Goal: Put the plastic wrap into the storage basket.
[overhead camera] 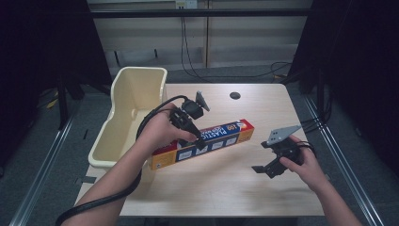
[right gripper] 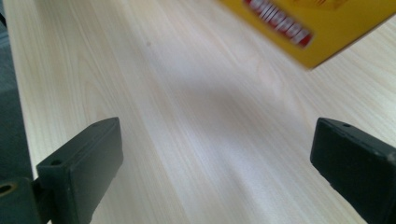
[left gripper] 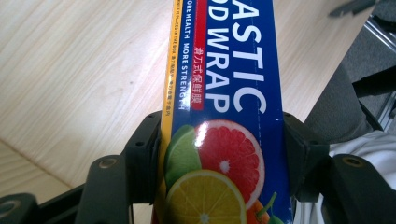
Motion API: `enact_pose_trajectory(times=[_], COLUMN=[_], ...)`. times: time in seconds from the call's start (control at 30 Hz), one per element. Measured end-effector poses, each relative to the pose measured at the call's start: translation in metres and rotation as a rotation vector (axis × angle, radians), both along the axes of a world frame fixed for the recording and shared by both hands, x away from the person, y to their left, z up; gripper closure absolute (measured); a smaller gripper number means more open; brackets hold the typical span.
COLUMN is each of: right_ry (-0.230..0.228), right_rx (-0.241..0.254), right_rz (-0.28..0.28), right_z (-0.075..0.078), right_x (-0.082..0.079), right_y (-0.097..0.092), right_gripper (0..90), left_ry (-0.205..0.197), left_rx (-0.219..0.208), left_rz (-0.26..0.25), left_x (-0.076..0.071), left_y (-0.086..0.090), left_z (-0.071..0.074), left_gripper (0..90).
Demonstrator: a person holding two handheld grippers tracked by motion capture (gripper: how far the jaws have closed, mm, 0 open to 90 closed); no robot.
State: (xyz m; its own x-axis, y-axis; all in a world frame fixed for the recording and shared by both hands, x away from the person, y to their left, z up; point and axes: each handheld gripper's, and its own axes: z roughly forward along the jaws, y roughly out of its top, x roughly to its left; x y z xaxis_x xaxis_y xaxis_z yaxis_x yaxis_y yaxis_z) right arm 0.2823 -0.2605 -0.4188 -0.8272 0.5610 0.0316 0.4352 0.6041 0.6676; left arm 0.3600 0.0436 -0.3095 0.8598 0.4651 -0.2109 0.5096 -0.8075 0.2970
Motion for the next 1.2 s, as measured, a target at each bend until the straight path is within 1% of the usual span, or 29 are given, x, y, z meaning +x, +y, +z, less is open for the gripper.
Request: enact_pose_trajectory(times=[0.03, 0.07, 0.17, 0.27, 0.3, 0.33, 0.37, 0.4, 0.43, 0.47, 0.5, 0.53, 0.57, 0.6, 0.8, 0.83, 0.87, 0.9, 0.97, 1.0, 1.03, 1.07, 1.17, 1.2], right_ry=[0.004, 0.004, 0.014, 0.005, 0.0, 0.0, 0.004, 0.006, 0.015, 0.015, 0.027, 0.027, 0.021, 0.015, 0.011, 0.013, 0.007, 0.011, 0.01, 0.01, 0.01, 0.009, 0.009, 0.009], right_rx=[-0.012, -0.012, 0.005, -0.01, -0.019, -0.02, -0.016, -0.022, -0.016, -0.016, -0.019, -0.019, -0.022, -0.036, -0.035, -0.023, -0.023, -0.022, -0.023, -0.023, -0.025, -0.024, -0.023, -0.023], right_rz=[0.001, 0.001, 0.005, -0.003, -0.017, -0.013, -0.008, -0.013, -0.007, -0.007, -0.01, -0.01, -0.005, -0.008, -0.017, -0.01, -0.011, -0.012, -0.011, -0.011, -0.01, -0.006, -0.005, -0.005], right_z=[-0.004, -0.004, -0.009, -0.013, -0.013, -0.015, -0.016, -0.017, -0.02, -0.02, -0.023, -0.023, -0.024, -0.026, -0.025, -0.025, -0.025, -0.025, -0.025, -0.025, -0.025, -0.025, -0.025, -0.025], right_x=[-0.003, -0.003, -0.005, -0.006, -0.007, -0.007, -0.007, -0.008, -0.008, -0.008, -0.008, -0.008, -0.008, -0.008, -0.01, -0.01, -0.01, -0.01, -0.01, -0.01, -0.011, -0.011, -0.011, -0.011], right_y=[0.004, 0.004, 0.006, 0.008, 0.008, 0.008, 0.008, 0.009, 0.009, 0.009, 0.01, 0.01, 0.011, 0.013, 0.013, 0.013, 0.013, 0.013, 0.013, 0.013, 0.014, 0.014, 0.014, 0.014], right_gripper=[2.9, 2.9, 2.9, 3.0, 2.9, 2.8, 2.9, 2.8, 3.0, 3.0, 3.1, 3.1, 2.9, 3.3, 2.9, 3.0, 2.8, 3.0, 2.9, 2.9, 3.0, 3.0, 2.9, 2.9], left_ry=[0.003, 0.005, 0.002, 0.005, 0.004, 0.004, 0.002, 0.001, 0.002, 0.0, 0.002, 0.009, 0.007, 0.014, 0.009, 0.007, 0.007, 0.012, 0.011, 0.013, 0.013, 0.013, 0.011, 0.011], left_rx=[-0.001, 0.001, 0.005, 0.006, 0.013, 0.014, 0.016, 0.016, 0.017, 0.021, 0.022, 0.019, 0.02, 0.014, 0.017, 0.021, 0.016, 0.013, 0.014, 0.014, 0.011, 0.012, 0.008, 0.017], left_rz=[0.011, 0.015, 0.024, 0.047, 0.051, 0.06, 0.064, 0.065, 0.076, 0.071, 0.076, 0.081, 0.079, 0.093, 0.118, 0.127, 0.136, 0.147, 0.142, 0.147, 0.168, 0.169, 0.198, 0.191], left_x=[0.001, 0.002, 0.004, 0.006, 0.008, 0.008, 0.009, 0.01, 0.01, 0.01, 0.011, 0.011, 0.012, 0.013, 0.017, 0.017, 0.017, 0.018, 0.019, 0.02, 0.02, 0.021, 0.022, 0.023], left_y=[0.001, 0.002, 0.007, 0.012, 0.014, 0.016, 0.017, 0.018, 0.019, 0.02, 0.02, 0.021, 0.022, 0.024, 0.031, 0.033, 0.034, 0.037, 0.038, 0.04, 0.041, 0.042, 0.045, 0.046], left_z=[0.002, 0.003, 0.009, 0.014, 0.017, 0.018, 0.02, 0.022, 0.023, 0.025, 0.026, 0.028, 0.029, 0.033, 0.041, 0.043, 0.044, 0.047, 0.049, 0.05, 0.051, 0.053, 0.056, 0.058], left_gripper=[40.7, 40.7, 40.7, 40.7, 40.8, 40.8, 40.8, 40.8, 40.7, 40.7, 40.7, 40.7, 40.7, 40.8, 40.8, 40.8, 40.8, 40.8, 40.8, 40.8, 40.8, 40.8, 40.8, 40.8])
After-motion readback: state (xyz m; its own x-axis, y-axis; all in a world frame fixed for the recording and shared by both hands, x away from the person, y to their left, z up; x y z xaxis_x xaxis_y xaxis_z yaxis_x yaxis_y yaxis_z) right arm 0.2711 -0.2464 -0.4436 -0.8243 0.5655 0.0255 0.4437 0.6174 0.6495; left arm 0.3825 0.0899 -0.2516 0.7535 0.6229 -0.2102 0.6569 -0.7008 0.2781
